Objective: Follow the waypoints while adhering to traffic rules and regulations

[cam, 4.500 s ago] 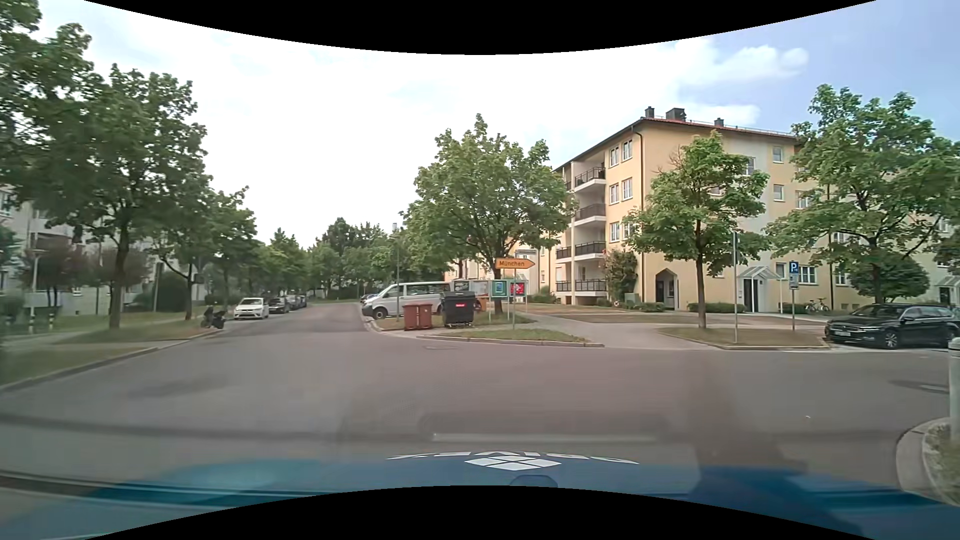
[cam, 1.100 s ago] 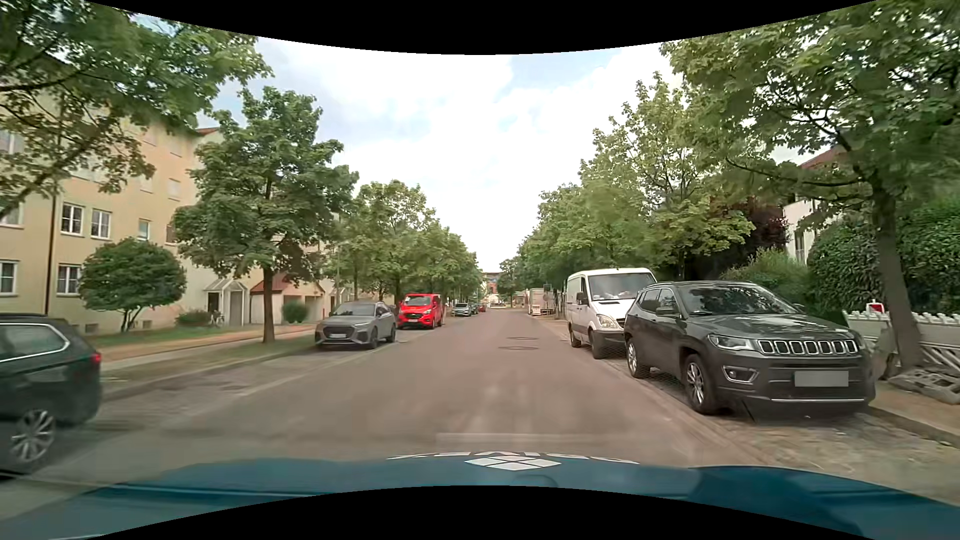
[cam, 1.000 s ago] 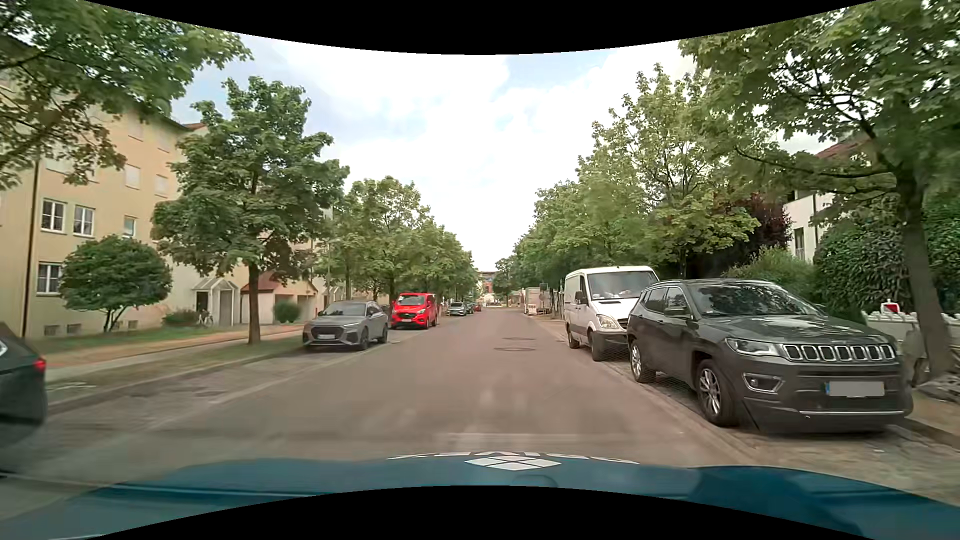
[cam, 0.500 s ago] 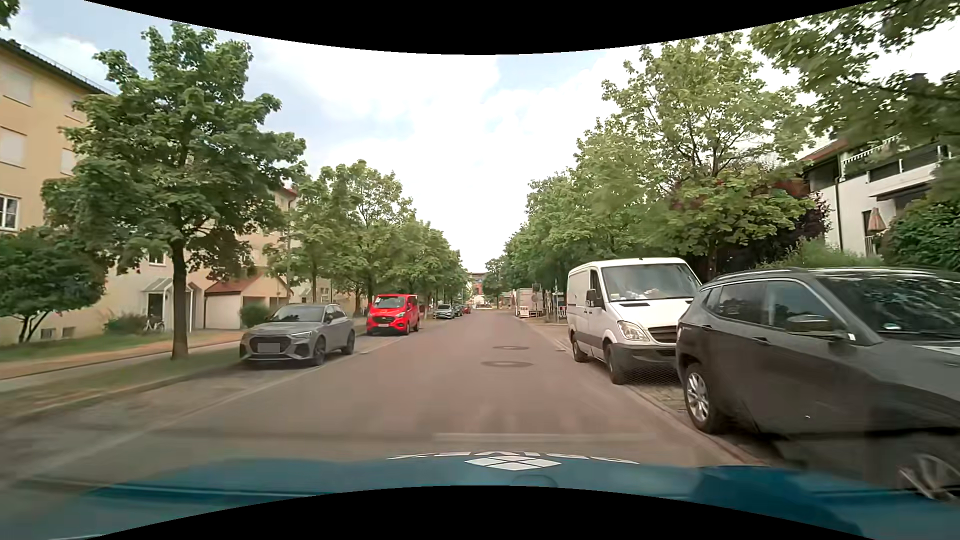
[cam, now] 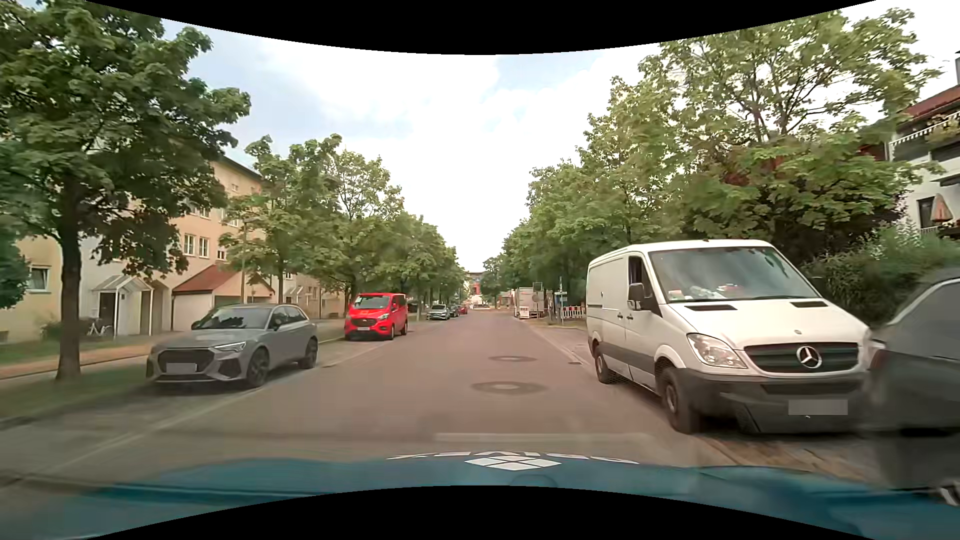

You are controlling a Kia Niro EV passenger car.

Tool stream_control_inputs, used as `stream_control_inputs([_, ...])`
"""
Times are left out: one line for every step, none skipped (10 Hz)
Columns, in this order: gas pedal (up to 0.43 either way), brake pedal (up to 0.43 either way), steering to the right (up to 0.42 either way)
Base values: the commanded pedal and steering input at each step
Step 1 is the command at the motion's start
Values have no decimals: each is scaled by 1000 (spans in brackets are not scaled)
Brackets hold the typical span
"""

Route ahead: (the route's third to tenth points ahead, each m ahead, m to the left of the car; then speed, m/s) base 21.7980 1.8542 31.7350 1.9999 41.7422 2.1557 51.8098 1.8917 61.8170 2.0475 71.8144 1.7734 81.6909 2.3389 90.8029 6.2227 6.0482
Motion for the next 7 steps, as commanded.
stream_control_inputs([197,0,6])
stream_control_inputs([197,0,6])
stream_control_inputs([197,0,6])
stream_control_inputs([197,0,6])
stream_control_inputs([189,0,6])
stream_control_inputs([177,0,5])
stream_control_inputs([177,0,5])
